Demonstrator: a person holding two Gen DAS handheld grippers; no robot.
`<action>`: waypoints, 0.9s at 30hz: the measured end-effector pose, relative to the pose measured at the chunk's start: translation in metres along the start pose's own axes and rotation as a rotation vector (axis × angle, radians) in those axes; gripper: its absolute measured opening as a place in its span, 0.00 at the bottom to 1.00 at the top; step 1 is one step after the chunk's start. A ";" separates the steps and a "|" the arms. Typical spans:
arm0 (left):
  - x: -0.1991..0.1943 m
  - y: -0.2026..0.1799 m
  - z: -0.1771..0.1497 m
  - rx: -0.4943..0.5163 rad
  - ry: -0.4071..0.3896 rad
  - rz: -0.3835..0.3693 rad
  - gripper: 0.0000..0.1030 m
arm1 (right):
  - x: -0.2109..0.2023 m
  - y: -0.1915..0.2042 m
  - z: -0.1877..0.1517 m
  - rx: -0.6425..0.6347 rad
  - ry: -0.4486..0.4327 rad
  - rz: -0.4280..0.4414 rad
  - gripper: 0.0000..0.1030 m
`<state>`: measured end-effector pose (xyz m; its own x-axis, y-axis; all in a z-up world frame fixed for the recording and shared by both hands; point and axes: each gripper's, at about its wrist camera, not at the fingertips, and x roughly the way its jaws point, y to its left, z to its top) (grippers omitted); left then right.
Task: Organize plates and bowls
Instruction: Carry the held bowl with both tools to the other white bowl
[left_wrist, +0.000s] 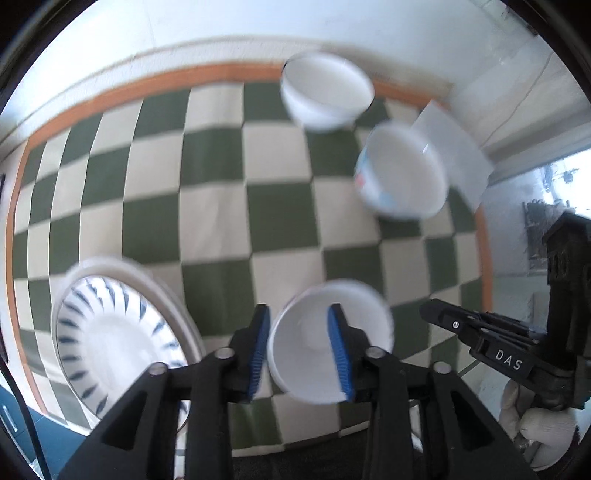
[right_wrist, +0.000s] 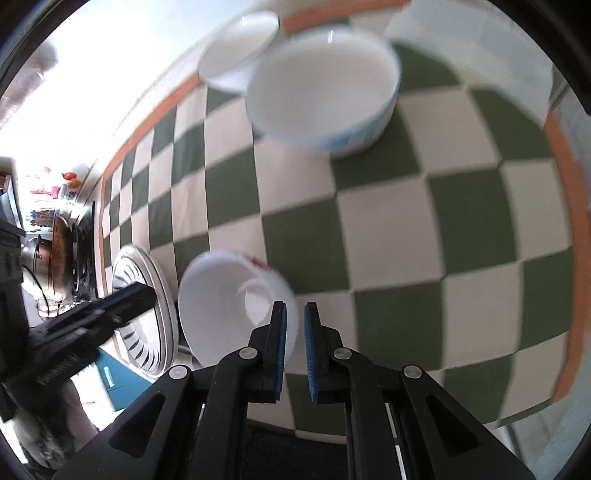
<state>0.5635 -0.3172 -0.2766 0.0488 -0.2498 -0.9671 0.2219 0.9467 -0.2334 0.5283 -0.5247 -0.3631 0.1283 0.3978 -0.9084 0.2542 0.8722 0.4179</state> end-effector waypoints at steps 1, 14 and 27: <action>-0.002 -0.002 0.007 0.000 -0.006 -0.011 0.32 | -0.010 -0.002 0.006 0.000 -0.020 0.002 0.11; 0.078 -0.040 0.123 0.025 0.074 -0.029 0.32 | -0.022 -0.048 0.127 0.013 -0.110 -0.137 0.27; 0.126 -0.036 0.134 -0.015 0.177 -0.064 0.30 | 0.022 -0.059 0.156 0.014 -0.023 -0.122 0.27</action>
<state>0.6925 -0.4098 -0.3763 -0.1371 -0.2717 -0.9526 0.2045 0.9332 -0.2956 0.6657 -0.6116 -0.4062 0.1179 0.2817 -0.9522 0.2824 0.9098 0.3041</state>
